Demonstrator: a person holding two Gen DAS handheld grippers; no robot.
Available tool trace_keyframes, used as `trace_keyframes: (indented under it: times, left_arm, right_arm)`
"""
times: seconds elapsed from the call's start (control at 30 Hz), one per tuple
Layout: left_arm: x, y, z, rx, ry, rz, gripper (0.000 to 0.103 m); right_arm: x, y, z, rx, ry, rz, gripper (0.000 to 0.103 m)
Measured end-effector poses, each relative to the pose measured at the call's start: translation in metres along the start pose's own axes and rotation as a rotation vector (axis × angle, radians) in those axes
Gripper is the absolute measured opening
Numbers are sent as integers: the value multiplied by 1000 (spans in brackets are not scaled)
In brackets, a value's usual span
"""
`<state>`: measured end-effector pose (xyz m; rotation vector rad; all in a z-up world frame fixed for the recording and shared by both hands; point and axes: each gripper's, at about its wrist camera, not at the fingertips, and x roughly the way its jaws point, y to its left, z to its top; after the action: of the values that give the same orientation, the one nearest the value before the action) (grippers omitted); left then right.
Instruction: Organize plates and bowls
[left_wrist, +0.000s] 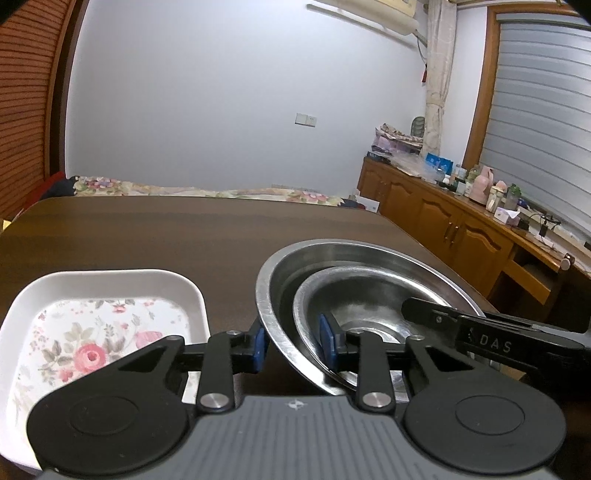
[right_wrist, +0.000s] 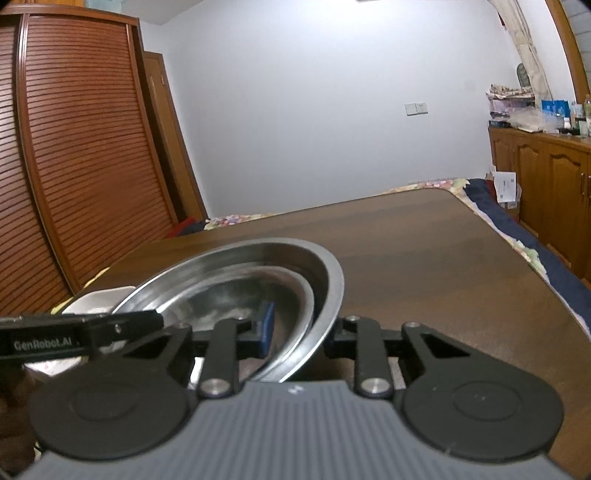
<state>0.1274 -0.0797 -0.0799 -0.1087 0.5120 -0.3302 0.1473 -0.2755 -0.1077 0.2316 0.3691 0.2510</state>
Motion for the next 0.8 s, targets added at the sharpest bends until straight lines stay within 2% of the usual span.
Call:
trace_keyframes:
  times: [0.37, 0.53, 0.8]
  left_arm:
    - [-25, 8, 18, -18, -58, -13, 31]
    - [-43, 22, 27, -21, -93, 5, 31]
    - [-66, 56, 30, -24, -113, 50, 31]
  right_arm:
    - [-7, 12, 13, 31, 7, 13, 25]
    - [-6, 31, 21, 3, -12, 37, 25]
    - [6, 63, 22, -45, 3, 90, 25]
